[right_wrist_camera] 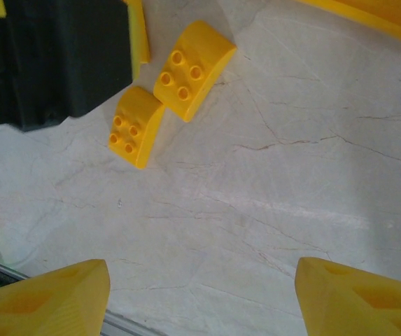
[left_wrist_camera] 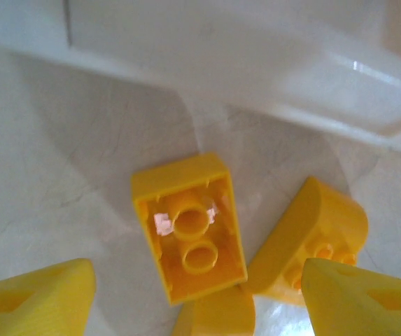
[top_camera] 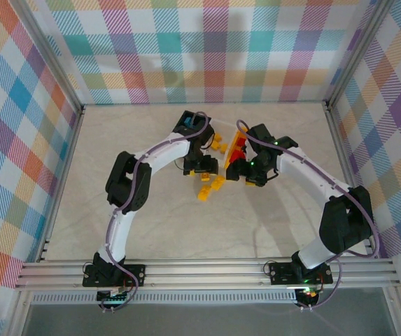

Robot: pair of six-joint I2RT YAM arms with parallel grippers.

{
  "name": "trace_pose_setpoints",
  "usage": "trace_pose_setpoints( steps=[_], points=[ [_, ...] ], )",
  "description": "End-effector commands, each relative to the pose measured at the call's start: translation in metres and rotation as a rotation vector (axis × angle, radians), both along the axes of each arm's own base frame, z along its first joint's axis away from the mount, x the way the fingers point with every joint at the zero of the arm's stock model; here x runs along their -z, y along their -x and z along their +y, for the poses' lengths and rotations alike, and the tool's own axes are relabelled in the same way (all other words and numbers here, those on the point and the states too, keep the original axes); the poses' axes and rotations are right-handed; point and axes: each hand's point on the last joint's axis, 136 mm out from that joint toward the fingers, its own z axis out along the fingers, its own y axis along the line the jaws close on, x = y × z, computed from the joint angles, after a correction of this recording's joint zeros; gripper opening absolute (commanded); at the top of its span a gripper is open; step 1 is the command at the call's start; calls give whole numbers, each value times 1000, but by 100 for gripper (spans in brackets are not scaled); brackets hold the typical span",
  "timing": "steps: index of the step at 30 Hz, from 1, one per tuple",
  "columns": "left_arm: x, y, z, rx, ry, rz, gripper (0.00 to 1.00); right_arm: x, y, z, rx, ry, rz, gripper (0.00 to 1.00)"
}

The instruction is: Sort the legos into containers by color

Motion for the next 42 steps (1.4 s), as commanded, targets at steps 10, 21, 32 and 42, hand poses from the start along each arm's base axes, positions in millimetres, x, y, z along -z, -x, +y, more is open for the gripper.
trace_pose_setpoints(
  steps=[10, 21, 32, 42],
  points=[
    [12, -9, 0, 11, -73, 21, 53, 8, -5, 2, -21, 30, 12, 71],
    [2, -3, 5, 23, -77, 21, 36, 6, -11, 8, -6, 9, 9, 71],
    [-54, -16, 5, -12, 9, -65, 36, -4, -11, 4, -5, 20, -9, 71],
    [-95, -77, -22, -68, 122, -197, 37, -18, -11, -1, -5, 28, -54, 71]
  ],
)
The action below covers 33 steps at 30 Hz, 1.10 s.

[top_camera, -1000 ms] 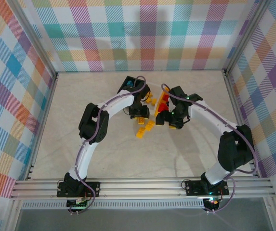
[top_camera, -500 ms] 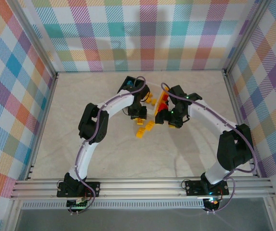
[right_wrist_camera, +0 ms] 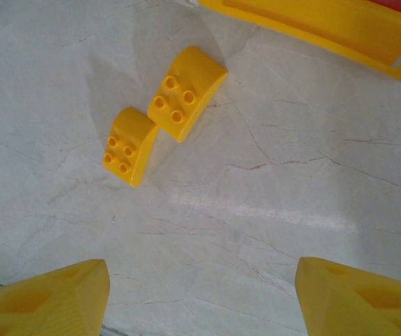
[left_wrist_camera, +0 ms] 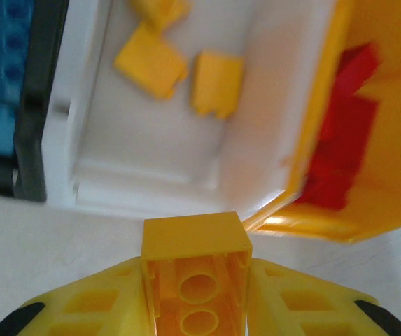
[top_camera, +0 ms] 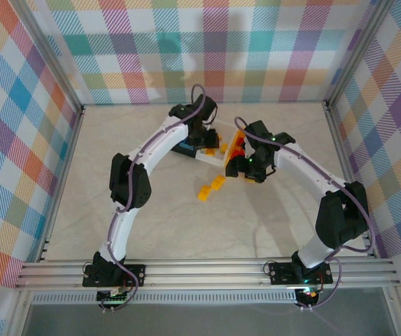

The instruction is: Sort the legos into containers by color

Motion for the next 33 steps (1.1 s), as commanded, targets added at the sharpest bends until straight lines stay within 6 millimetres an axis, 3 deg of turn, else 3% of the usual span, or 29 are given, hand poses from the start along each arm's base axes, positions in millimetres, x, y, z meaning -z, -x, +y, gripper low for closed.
trace_pose_setpoints(
  steps=[1, 7, 10, 14, 18, 22, 27, 31, 33],
  points=[
    [13, -17, -4, -31, 14, 19, 37, -17, 3, 0, -13, -8, -38, 71],
    [15, -53, -24, -64, 93, -46, 40, -21, 6, -3, -3, -10, -49, 71],
    [12, -65, -31, -79, 135, -70, 58, -24, 10, -5, 12, -15, -54, 71],
    [1, -67, -34, -71, 164, -88, 63, -26, 21, -12, 48, -26, -57, 71],
    [-20, -55, -32, -34, 161, -101, 64, -29, 32, -18, 83, -46, -79, 72],
    [-43, -31, -15, -4, 104, -102, 65, -30, 32, -18, 69, -46, -85, 72],
    [-50, 17, 21, 29, -35, -80, 67, -32, 7, -8, 24, -43, -135, 75],
    [-45, 72, 49, 54, -114, -2, 67, -67, -29, -5, 67, -57, -307, 75],
    [-37, 97, 57, 94, -144, 20, 67, -72, -39, -5, 84, -48, -341, 76]
  ],
)
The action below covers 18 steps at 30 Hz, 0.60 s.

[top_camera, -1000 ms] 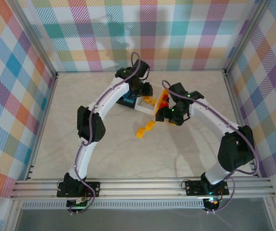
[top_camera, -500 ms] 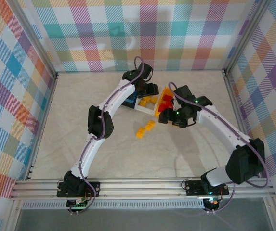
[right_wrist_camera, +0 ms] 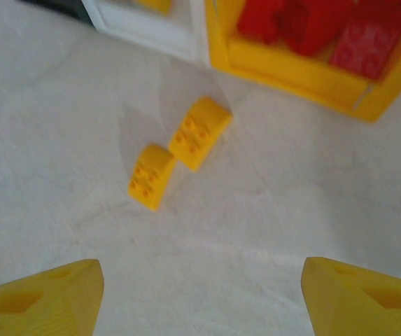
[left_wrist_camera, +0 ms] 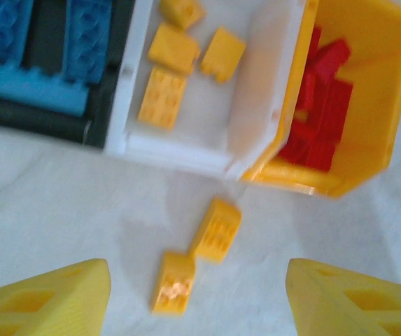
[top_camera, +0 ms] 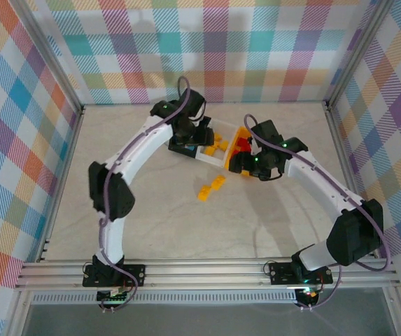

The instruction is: Sort the legos into containers by color

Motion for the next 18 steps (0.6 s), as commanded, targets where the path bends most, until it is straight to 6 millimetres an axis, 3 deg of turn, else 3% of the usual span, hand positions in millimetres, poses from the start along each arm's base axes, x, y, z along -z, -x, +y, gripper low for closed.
trace_pose_setpoints(
  steps=[1, 4, 10, 14, 18],
  points=[
    [20, 53, 18, 84, -106, 72, 67, -34, -30, 5, 19, -14, -149, 76],
    [39, 81, 23, 96, -114, 126, 67, -32, -26, 8, 39, -38, -98, 77],
    [75, 109, 10, 196, -110, 185, 69, -17, 5, 4, 79, -91, 11, 80],
    [94, 118, 5, 294, -156, 193, 72, -1, 31, 4, 67, -132, 86, 82],
    [106, 116, 4, 343, -190, 190, 73, 2, 48, -2, 34, -123, 105, 83]
  ],
)
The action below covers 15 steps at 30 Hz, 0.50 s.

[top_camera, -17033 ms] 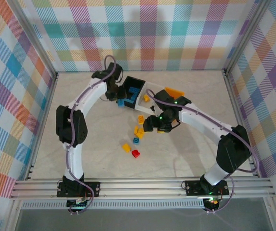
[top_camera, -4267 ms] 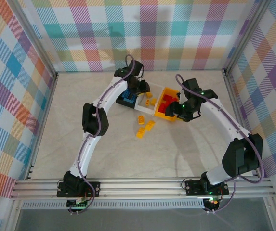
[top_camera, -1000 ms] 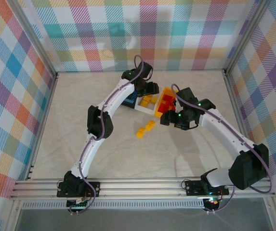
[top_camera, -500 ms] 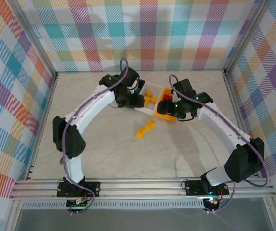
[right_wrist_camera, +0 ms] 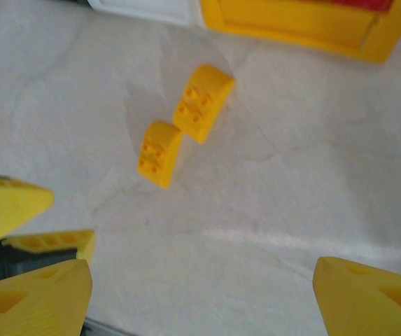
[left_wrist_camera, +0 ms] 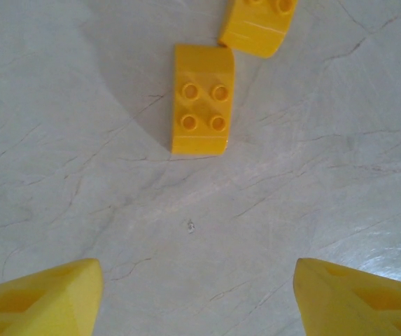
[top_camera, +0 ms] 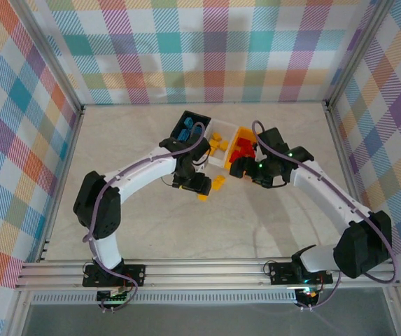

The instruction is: Sort the legos into containers by color

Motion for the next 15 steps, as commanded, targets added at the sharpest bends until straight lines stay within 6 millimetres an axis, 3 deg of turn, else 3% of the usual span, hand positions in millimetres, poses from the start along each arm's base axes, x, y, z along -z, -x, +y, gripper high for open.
trace_pose_setpoints(
  steps=[1, 7, 11, 15],
  points=[
    [14, -2, -6, 79, -14, -2, 73, -11, 17, 2, -35, -47, 12, 84],
    [47, -8, -16, 122, -84, -12, 73, 0, 27, -8, -91, -33, -16, 86],
    [59, -18, -20, 121, -119, -23, 72, -10, 32, -8, -75, -83, -39, 86],
    [68, -31, -25, 124, -161, -23, 72, -5, 37, -11, -78, -80, -33, 86]
  ],
)
